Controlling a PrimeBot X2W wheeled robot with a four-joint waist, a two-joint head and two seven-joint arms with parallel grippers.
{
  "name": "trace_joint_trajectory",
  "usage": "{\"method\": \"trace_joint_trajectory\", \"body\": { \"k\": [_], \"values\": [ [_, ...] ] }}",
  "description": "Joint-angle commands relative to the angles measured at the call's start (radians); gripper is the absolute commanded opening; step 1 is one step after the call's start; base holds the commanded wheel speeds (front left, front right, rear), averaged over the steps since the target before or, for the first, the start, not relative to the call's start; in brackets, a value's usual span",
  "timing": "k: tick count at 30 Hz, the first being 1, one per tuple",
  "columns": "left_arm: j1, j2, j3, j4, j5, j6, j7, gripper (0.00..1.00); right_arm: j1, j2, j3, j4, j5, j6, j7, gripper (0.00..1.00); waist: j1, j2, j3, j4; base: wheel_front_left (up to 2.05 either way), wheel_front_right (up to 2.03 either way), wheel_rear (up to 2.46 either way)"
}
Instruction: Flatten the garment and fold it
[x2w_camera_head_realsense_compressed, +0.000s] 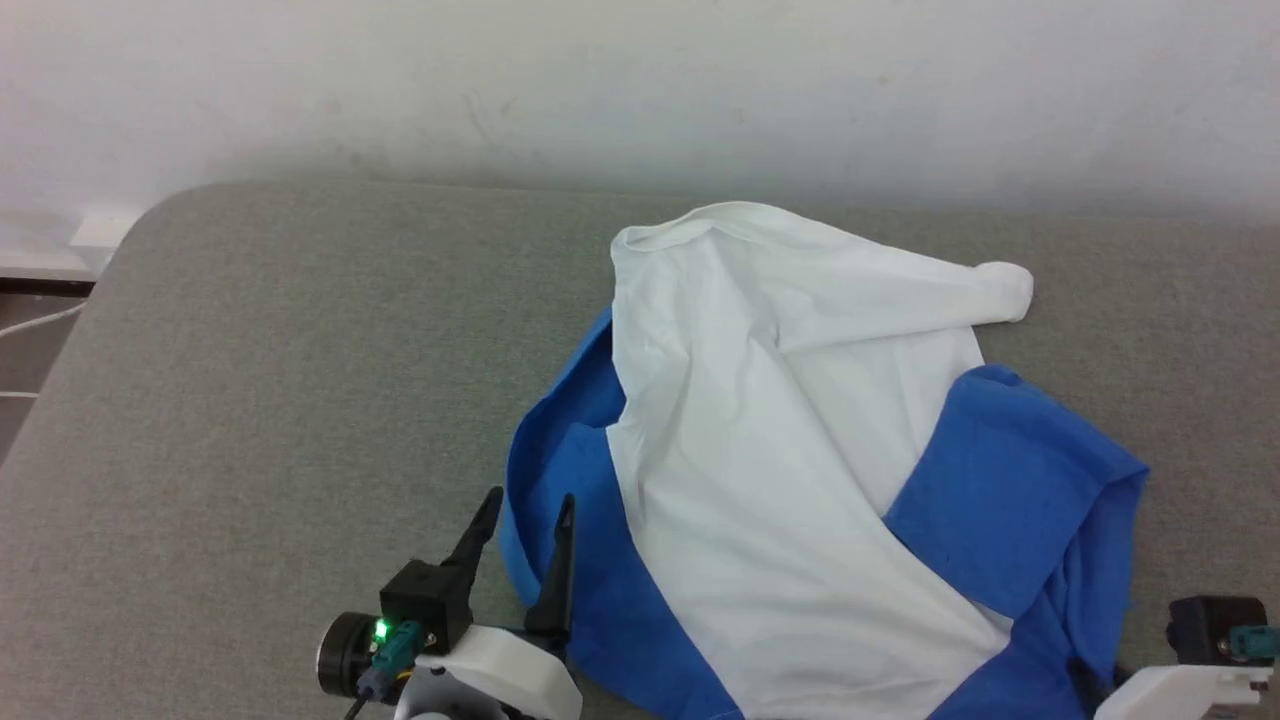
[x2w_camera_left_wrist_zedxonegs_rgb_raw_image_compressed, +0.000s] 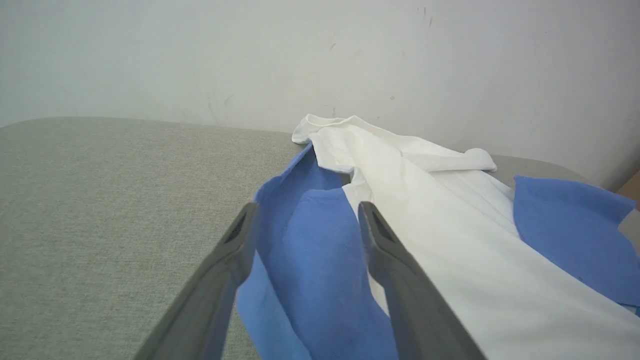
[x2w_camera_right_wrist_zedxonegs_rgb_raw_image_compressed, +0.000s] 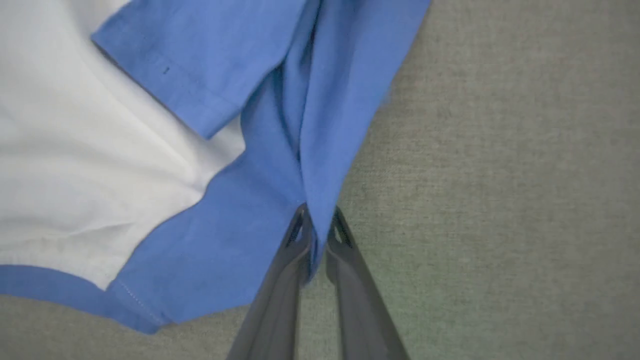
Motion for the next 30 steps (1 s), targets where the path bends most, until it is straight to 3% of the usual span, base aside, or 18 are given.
{"method": "trace_joint_trajectory", "body": {
  "k": [1,4,9,15,23,30],
  "values": [
    [-0.019,-0.004,-0.002,0.007,0.005,-0.008,-0.005,1.00,-0.017,-0.011,0.013,-0.022,-0.032,-0.002,-0.046,1.00,0.0000,-0.0001,0.011,-0.010,0.00,0.00,0.00],
    [-0.025,-0.005,-0.001,0.007,0.003,-0.009,-0.005,1.00,-0.044,-0.059,0.057,-0.052,-0.053,-0.002,-0.102,1.00,0.0000,-0.0001,0.016,-0.012,0.00,0.00,0.00],
    [-0.028,-0.006,0.002,0.012,-0.002,-0.011,-0.005,1.00,-0.065,-0.243,0.189,-0.093,-0.120,-0.002,-0.158,1.00,0.0000,-0.0001,0.021,-0.006,0.00,0.00,0.00],
    [-0.039,-0.007,-0.001,0.015,-0.007,-0.014,-0.005,1.00,-0.127,-0.446,0.426,-0.057,-0.091,-0.002,-0.198,1.00,0.0000,-0.0001,0.041,0.009,0.00,0.00,0.00],
    [-0.060,-0.007,-0.019,0.023,-0.018,-0.009,-0.005,1.00,-0.223,-0.502,0.548,0.064,-0.068,-0.002,-0.230,1.00,0.0000,-0.0001,0.070,0.038,0.00,0.00,0.00],
    [-0.063,-0.007,-0.018,0.034,-0.014,-0.007,-0.005,1.00,-0.266,-0.504,0.602,0.144,-0.054,-0.002,-0.250,1.00,0.0000,-0.0001,0.079,0.053,0.00,0.00,0.00]
  ]
}}
